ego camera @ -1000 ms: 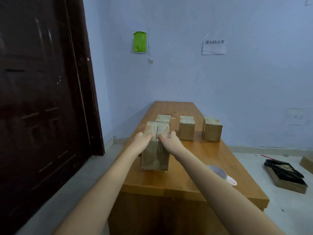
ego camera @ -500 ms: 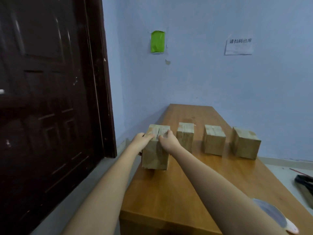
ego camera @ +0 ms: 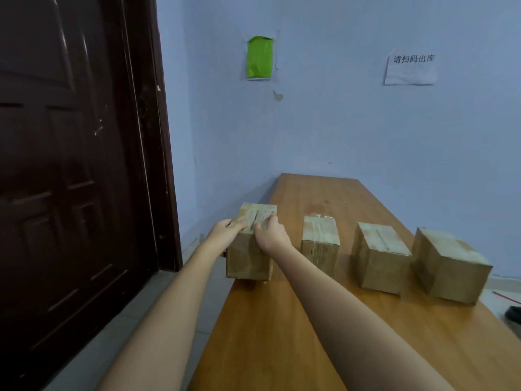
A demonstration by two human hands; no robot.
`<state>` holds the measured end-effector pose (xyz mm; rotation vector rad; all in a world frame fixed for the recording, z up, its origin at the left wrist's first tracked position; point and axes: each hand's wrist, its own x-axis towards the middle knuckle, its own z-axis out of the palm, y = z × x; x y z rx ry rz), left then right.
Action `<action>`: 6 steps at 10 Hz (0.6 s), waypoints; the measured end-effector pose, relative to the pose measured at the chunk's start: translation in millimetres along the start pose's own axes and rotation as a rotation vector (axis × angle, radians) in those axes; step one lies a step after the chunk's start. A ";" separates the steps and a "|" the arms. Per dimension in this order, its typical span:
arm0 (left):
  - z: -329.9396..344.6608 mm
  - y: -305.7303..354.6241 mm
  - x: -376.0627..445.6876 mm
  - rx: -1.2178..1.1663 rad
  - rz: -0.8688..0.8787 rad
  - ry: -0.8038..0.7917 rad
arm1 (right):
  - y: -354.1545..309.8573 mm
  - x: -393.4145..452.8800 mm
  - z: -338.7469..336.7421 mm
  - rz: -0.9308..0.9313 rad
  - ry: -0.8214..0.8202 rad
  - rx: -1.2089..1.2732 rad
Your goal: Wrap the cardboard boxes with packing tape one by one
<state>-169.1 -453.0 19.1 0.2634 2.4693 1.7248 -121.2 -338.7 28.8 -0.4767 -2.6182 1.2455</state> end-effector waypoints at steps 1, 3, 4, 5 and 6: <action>8.8 -6.3 26.8 -0.030 0.030 0.012 | 5.7 23.6 5.3 0.010 0.018 -0.013; 27.7 -19.3 59.6 -0.059 0.050 0.025 | 20.6 53.4 12.2 0.039 0.023 -0.036; 34.4 -25.4 64.8 -0.067 0.058 0.042 | 24.2 57.9 12.7 0.033 0.031 -0.073; 38.8 -26.8 68.9 -0.062 0.067 0.021 | 24.2 58.2 12.6 0.067 0.041 -0.107; 42.1 -22.6 65.6 -0.012 0.018 0.082 | 21.8 52.4 8.1 0.060 0.085 -0.116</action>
